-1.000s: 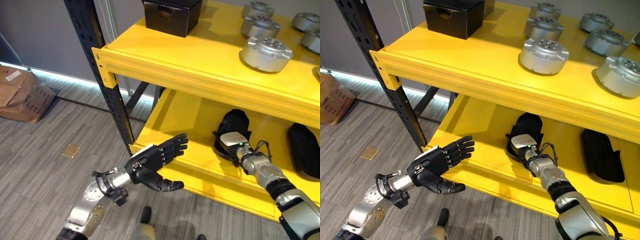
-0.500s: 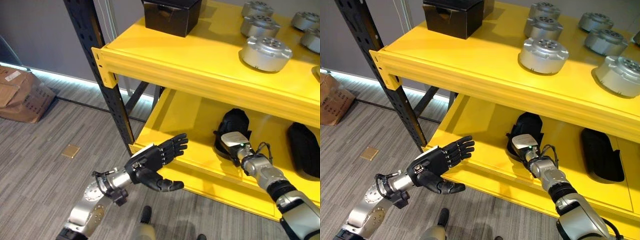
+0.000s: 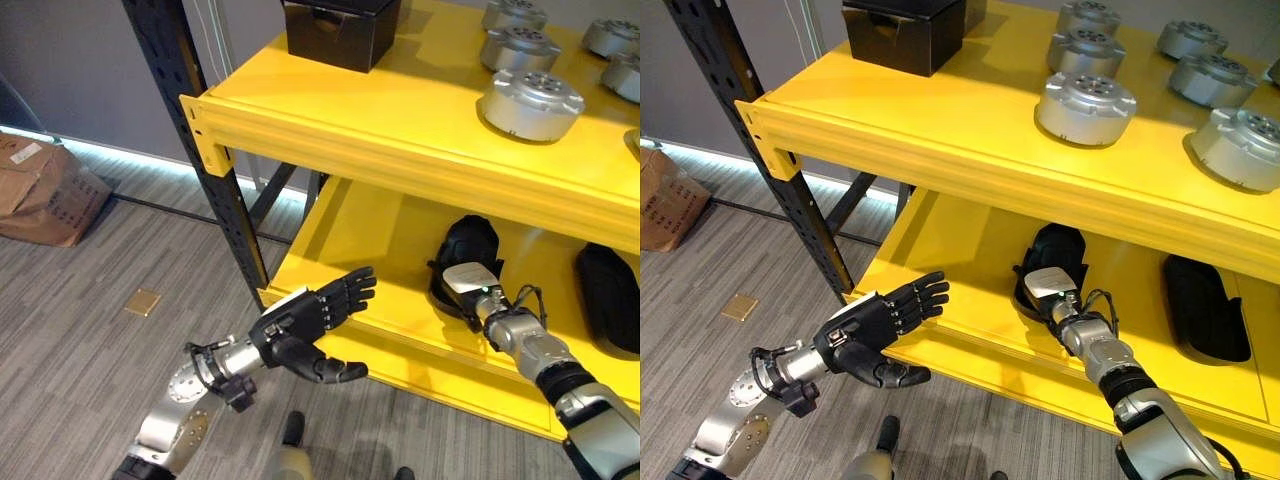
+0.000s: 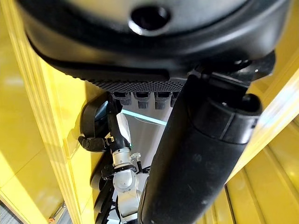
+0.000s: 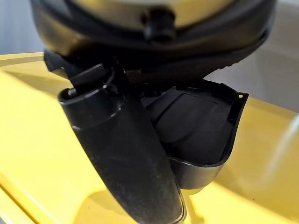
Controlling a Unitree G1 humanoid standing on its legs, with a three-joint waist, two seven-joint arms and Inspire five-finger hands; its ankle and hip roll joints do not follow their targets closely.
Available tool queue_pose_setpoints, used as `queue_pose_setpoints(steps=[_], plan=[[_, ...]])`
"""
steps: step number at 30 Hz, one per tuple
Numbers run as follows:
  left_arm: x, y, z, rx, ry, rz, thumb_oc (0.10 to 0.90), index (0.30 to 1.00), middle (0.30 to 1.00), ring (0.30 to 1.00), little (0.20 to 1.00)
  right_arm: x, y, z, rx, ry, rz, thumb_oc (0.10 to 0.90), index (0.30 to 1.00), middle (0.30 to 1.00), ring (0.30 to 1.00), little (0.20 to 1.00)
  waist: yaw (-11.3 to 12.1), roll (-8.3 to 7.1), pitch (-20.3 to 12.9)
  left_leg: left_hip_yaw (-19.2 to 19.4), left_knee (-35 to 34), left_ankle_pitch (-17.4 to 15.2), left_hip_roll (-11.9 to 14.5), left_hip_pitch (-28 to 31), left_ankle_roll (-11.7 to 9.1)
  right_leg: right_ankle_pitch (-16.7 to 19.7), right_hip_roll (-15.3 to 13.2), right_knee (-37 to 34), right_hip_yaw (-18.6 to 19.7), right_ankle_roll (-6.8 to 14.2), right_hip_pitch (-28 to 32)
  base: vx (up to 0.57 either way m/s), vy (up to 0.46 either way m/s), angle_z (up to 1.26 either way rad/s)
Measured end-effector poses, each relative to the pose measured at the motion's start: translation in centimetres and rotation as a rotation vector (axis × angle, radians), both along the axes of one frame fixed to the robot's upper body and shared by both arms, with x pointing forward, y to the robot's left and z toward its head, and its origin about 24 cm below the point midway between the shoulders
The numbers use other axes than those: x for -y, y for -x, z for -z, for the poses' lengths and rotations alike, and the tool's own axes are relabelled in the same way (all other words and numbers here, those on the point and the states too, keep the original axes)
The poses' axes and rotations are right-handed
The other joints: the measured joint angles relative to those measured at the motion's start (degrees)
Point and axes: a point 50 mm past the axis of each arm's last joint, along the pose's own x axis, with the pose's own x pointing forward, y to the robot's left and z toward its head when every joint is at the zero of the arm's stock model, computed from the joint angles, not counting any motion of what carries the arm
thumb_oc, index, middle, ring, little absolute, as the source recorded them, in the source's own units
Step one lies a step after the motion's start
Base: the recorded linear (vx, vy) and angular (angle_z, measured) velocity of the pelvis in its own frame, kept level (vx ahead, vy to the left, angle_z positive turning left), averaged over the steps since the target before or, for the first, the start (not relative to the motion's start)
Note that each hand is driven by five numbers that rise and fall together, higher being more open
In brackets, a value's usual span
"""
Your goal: Move parts from the plastic box to the shelf.
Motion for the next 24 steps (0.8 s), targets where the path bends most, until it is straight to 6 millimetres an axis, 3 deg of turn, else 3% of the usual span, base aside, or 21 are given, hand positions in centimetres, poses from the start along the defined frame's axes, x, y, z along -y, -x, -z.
queue_pose_setpoints(steps=[24], plan=[[0.0,0.0,0.0,0.000,0.001,0.000,0.900,1.000,1.000,1.000,1.000,0.1,1.2,0.0,-0.024,0.048,-0.041,0.900,1.000,1.000,1.000,1.000,-1.63,-0.08,-0.03,1.00,0.01,-0.01,0.03,0.33,0.01,0.04,-0.03,-0.09,0.91,-0.02,-0.16,0.00,0.003,-0.01]])
